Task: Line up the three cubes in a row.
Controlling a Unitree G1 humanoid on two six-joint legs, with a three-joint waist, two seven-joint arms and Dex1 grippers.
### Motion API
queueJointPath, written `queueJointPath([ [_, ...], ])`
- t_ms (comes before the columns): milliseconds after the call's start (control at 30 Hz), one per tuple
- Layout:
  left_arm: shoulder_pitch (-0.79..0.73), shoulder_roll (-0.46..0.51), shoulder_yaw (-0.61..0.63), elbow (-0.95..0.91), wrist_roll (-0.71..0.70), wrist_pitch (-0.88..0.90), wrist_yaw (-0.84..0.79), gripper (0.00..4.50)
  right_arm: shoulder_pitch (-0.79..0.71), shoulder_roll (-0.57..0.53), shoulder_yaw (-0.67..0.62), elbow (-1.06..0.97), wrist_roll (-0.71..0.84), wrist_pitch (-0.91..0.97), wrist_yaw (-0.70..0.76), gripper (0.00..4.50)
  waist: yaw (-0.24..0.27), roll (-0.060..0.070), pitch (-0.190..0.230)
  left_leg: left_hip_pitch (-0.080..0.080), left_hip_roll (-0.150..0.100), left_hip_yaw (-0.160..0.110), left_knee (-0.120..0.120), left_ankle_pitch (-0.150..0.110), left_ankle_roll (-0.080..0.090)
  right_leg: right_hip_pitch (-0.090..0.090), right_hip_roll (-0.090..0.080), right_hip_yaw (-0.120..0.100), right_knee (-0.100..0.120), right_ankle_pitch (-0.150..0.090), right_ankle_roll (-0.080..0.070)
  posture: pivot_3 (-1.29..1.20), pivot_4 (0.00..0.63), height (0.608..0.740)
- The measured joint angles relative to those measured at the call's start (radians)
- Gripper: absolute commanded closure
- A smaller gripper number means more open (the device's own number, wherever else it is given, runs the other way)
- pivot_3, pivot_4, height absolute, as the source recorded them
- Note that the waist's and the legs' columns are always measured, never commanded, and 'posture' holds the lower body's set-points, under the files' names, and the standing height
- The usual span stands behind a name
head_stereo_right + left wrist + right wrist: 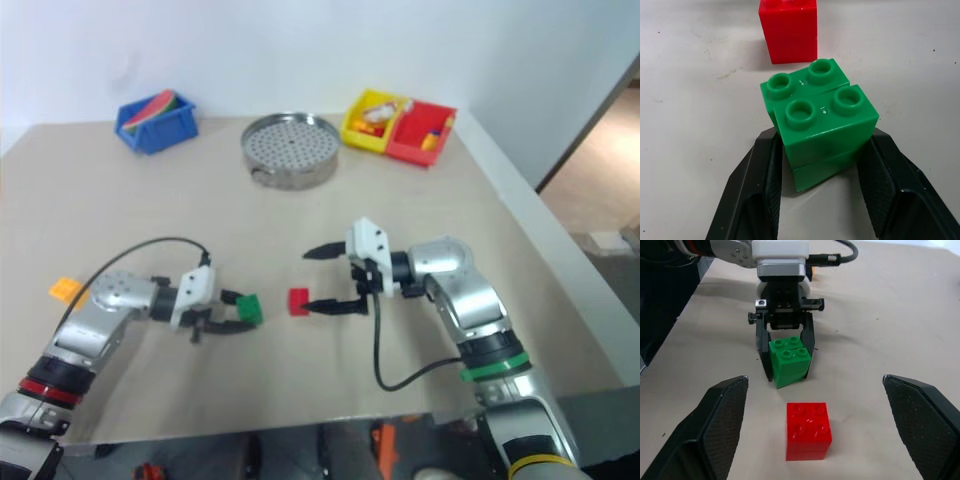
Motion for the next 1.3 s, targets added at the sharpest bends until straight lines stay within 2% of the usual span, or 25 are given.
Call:
queueJointPath([
  [133, 0.0, 0.0, 0.002, 0.0, 0.002, 0.003, 0.012, 0.19, 0.0, 0.0, 0.0, 0.0, -0.003, -0.012, -0.001, 0.0, 0.0, 0.0, 0.0, 0.0, 0.0, 0.0, 0.0, 0.0, 0.0, 0.0, 0.0, 0.0, 0.0, 0.0, 0.0, 0.0, 0.15, 0.74],
  [167, 0.0, 0.0, 0.003, 0.0, 0.002, 0.004, 0.016, 0.03, 0.0, 0.0, 0.0, 0.0, -0.004, -0.015, -0.002, 0.0, 0.0, 0.0, 0.0, 0.0, 0.0, 0.0, 0.0, 0.0, 0.0, 0.0, 0.0, 0.0, 0.0, 0.0, 0.0, 0.0, 0.15, 0.74],
  [333, -0.001, 0.006, 0.003, -0.008, 0.001, 0.011, 0.015, 0.03, 0.0, 0.0, 0.0, 0.002, -0.013, -0.024, -0.002, 0.0, 0.0, 0.0, 0.0, 0.0, 0.0, 0.0, 0.0, 0.0, 0.0, 0.0, 0.0, 0.0, 0.0, 0.0, 0.0, 0.0, 0.15, 0.74],
  [533, 0.009, 0.06, 0.03, -0.068, -0.022, 0.054, 0.002, 0.03, 0.0, 0.0, 0.0, 0.007, -0.019, -0.036, -0.002, 0.0, 0.0, 0.0, 0.0, 0.0, 0.0, 0.0, 0.0, 0.0, 0.0, 0.0, 0.0, 0.0, 0.0, 0.0, 0.0, 0.0, 0.15, 0.74],
  [833, 0.132, 0.147, 0.203, -0.297, -0.218, 0.333, 0.057, 0.03, -0.008, 0.001, -0.001, 0.025, -0.021, -0.036, -0.003, 0.0, -0.001, 0.0, 0.0, 0.0, 0.001, 0.0, 0.0, 0.0, 0.0, 0.0, 0.0, -0.001, 0.0, 0.0, 0.0, 0.0, 0.15, 0.74],
  [967, 0.178, 0.145, 0.344, -0.371, -0.286, 0.445, 0.197, 0.03, -0.021, -0.001, -0.006, 0.032, -0.02, -0.037, -0.001, 0.0, -0.001, 0.0, 0.0, 0.001, 0.001, 0.0, 0.0, 0.0, 0.0, 0.0, 0.0, 0.0, 0.001, 0.0, 0.0, 0.0, 0.15, 0.74],
  [1100, 0.207, 0.041, 0.457, -0.402, -0.271, 0.456, 0.423, 0.03, -0.024, 0.0, -0.007, 0.042, -0.02, -0.046, -0.001, 0.0, 0.0, 0.0, 0.0, 0.001, 0.001, 0.0, 0.0, 0.0, 0.0, 0.0, 0.0, -0.001, 0.0, 0.0, 0.0, 0.0, 0.15, 0.74],
  [1133, 0.222, -0.008, 0.493, -0.42, -0.252, 0.455, 0.524, 0.03, -0.025, 0.001, -0.007, 0.054, -0.021, -0.053, -0.001, 0.0, 0.0, 0.0, 0.0, 0.001, 0.001, 0.0, 0.0, 0.0, 0.0, 0.0, -0.001, 0.0, 0.0, 0.0, 0.0, 0.0, 0.15, 0.74],
  [1300, 0.306, -0.09, 0.577, -0.491, -0.238, 0.475, 0.721, 0.03, -0.039, 0.015, -0.005, 0.095, -0.026, -0.085, 0.004, 0.0, -0.001, 0.0, 0.0, 0.001, 0.001, 0.0, 0.0, 0.0, 0.0, 0.0, -0.001, 0.0, 0.0, 0.0, 0.0, 0.0, 0.15, 0.74],
])
